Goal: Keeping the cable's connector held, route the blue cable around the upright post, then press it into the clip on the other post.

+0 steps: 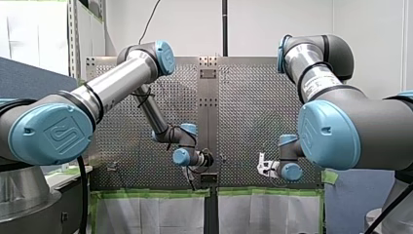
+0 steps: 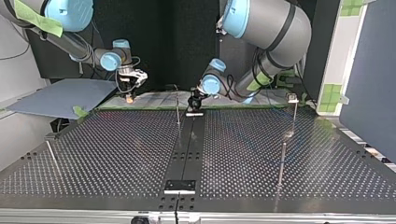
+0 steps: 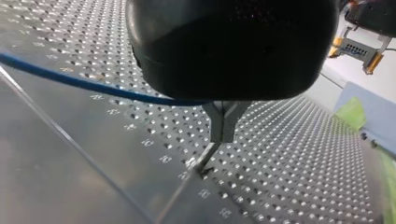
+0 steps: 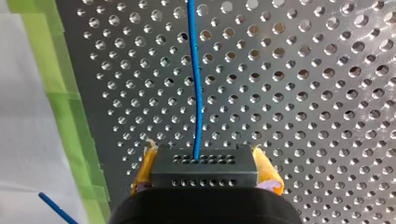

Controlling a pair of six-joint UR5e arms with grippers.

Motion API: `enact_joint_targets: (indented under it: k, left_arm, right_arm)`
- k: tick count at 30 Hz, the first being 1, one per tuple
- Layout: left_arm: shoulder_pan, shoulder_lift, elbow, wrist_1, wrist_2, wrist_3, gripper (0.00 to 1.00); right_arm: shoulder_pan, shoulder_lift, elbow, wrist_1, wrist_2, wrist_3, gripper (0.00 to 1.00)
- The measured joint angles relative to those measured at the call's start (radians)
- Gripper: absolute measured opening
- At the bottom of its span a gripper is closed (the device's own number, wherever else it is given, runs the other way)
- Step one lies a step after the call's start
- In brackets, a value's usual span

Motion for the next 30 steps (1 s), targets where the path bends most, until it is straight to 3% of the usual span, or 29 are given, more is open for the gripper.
enact_joint_targets:
  k: [11, 25, 27, 29, 30]
  left_arm:
    - [0.008, 0.000, 0.009, 0.011, -0.067, 0.012, 0.00]
    - [0.017, 0.000, 0.025, 0.025, -0.087, 0.016, 0.00]
    - [0.017, 0.000, 0.025, 0.025, -0.085, 0.020, 0.04]
    - [0.018, 0.000, 0.025, 0.025, -0.083, 0.026, 0.21]
    - [0.018, 0.000, 0.025, 0.024, -0.082, 0.030, 0.34]
  right_arm:
    - [-0.001, 0.000, -0.073, 0.054, -0.002, -0.001, 0.00]
    - [-0.002, 0.000, -0.112, 0.084, -0.003, -0.005, 0.00]
    - [-0.001, 0.000, -0.112, 0.085, -0.003, -0.006, 0.00]
    - [-0.002, 0.000, -0.112, 0.084, -0.003, -0.007, 0.00]
    - [-0.001, 0.000, -0.113, 0.084, -0.003, -0.007, 0.00]
